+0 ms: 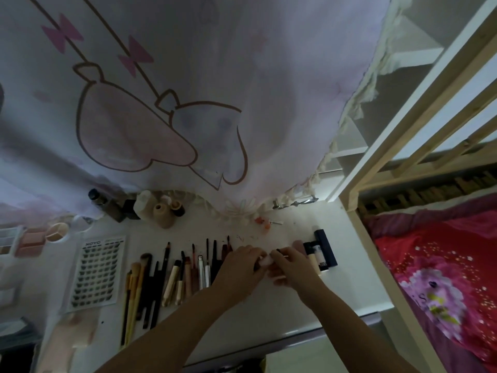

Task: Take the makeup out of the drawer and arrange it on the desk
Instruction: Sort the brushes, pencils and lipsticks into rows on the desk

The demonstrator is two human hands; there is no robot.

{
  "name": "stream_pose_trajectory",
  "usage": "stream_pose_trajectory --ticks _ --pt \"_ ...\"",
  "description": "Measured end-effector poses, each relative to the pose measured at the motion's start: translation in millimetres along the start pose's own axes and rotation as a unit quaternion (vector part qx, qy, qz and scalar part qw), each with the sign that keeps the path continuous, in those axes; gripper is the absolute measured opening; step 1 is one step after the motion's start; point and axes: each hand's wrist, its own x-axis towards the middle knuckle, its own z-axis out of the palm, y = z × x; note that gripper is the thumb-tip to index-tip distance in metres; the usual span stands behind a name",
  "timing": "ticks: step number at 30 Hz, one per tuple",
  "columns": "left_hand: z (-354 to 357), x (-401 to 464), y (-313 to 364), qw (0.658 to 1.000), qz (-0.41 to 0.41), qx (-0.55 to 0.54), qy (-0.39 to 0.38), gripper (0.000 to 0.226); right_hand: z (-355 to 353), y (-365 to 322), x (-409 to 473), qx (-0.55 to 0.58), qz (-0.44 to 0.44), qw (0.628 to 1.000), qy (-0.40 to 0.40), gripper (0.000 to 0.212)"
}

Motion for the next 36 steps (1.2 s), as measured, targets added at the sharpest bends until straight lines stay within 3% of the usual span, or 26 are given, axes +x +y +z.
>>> stream_pose_trajectory --ticks 6,10,15,17,20,27,32,36 --pt "-8 7 4 0.995 -0.024 -0.074 -0.062 0.028 -9 -3 -4 0.025 -0.001 1.000 -0.010 0.015" --pt "-12 11 6 0.988 -0.029 -0.128 -0.075 0.017 -12 1 0 0.062 -0.020 0.998 -0.003 0.012" --pt "-30 40 -5 0.998 -0.012 -0.043 0.048 0.022 -9 1 5 0.070 -0.008 0.997 0.013 0.010" --pt "-34 60 -9 0.998 0.008 0.009 0.055 0.024 -5 6 8 0.028 -0.022 0.999 0.022 0.011" --pt "-31 84 -12 0.993 0.029 0.113 0.008 0.025 2 17 11 -0.137 -0.077 0.987 0.038 0.013" --pt "-18 102 -15 0.973 0.019 0.211 -0.091 0.021 11 32 10 -0.401 -0.171 0.897 0.070 0.035" --pt "-16 103 -16 0.974 0.003 0.216 -0.068 0.028 11 44 6 -0.524 -0.208 0.823 0.070 0.046" --pt "-15 87 -24 0.970 -0.019 0.241 0.025 0.032 10 46 9 -0.534 -0.219 0.814 0.068 0.046"
